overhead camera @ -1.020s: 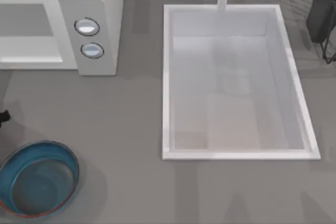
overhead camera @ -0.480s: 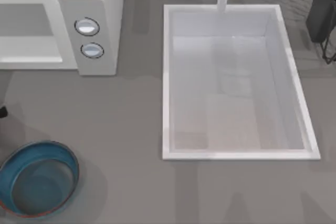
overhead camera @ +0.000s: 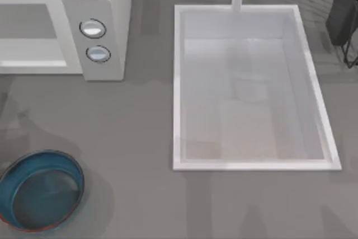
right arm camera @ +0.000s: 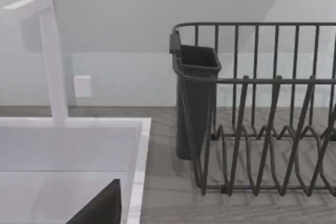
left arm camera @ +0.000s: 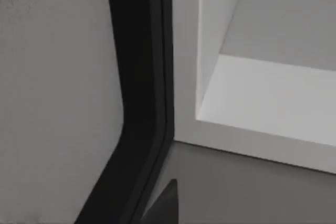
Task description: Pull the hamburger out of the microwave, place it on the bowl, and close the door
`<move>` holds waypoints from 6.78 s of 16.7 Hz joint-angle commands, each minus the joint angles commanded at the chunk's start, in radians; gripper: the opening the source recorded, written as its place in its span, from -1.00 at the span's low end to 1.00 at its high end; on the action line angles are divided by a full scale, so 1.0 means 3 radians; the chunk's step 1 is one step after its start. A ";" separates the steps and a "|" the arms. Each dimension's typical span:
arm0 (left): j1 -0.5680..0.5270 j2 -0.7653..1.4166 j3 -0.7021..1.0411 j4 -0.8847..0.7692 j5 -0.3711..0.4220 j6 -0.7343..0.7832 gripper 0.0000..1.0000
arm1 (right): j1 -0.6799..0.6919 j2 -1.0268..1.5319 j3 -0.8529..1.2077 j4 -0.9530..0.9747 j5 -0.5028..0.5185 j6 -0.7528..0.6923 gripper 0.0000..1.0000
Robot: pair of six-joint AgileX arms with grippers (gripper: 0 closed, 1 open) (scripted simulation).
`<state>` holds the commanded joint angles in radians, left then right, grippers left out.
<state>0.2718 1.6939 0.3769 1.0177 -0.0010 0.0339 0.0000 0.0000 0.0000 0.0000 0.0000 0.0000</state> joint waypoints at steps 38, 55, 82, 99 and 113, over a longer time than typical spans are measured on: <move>-0.3099 0.1495 0.2866 -0.8014 -0.2264 -0.8542 -1.00 | 0.0000 0.0000 0.0000 0.0000 0.0000 0.0000 1.00; -0.3123 0.1945 0.2693 -0.8352 -0.2537 -0.9236 -1.00 | 0.0000 0.0000 0.0000 0.0000 0.0000 0.0000 1.00; -0.3058 0.1950 0.2579 -0.8230 -0.2596 -0.9189 1.00 | 0.0000 0.0000 0.0000 0.0000 0.0000 0.0000 1.00; -0.2119 -0.1173 0.0957 -0.5656 -0.1754 -0.5378 1.00 | 0.0000 0.0000 0.0000 0.0000 0.0000 0.0000 1.00; -0.0989 -0.5329 -0.1096 -0.3494 -0.0149 -0.0434 1.00 | 0.0000 0.0000 0.0000 0.0000 0.0000 0.0000 1.00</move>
<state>-0.0249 0.0952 0.0479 -0.0305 -0.0458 -0.0963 0.0000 0.0000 0.0000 0.0000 0.0000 0.0000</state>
